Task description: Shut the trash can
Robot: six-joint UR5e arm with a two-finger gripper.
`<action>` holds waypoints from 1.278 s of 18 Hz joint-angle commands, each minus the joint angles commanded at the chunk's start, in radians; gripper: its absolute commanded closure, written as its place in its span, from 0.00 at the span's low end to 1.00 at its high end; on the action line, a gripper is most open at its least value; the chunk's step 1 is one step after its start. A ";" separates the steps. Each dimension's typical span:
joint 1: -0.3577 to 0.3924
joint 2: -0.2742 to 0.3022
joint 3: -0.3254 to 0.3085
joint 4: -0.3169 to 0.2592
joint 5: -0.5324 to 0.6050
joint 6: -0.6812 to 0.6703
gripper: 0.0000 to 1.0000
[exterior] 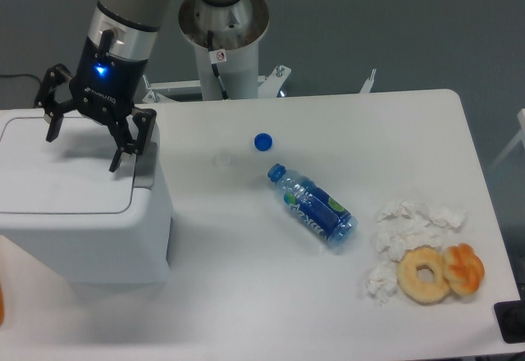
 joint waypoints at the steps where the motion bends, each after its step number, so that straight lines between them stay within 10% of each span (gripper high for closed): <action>1: 0.000 0.000 0.002 0.002 0.002 0.000 0.00; 7: 0.063 -0.014 0.100 0.003 0.000 0.002 0.00; 18: 0.288 -0.005 0.094 0.002 -0.037 0.020 0.00; 23: 0.334 -0.009 0.092 0.000 -0.029 0.237 0.00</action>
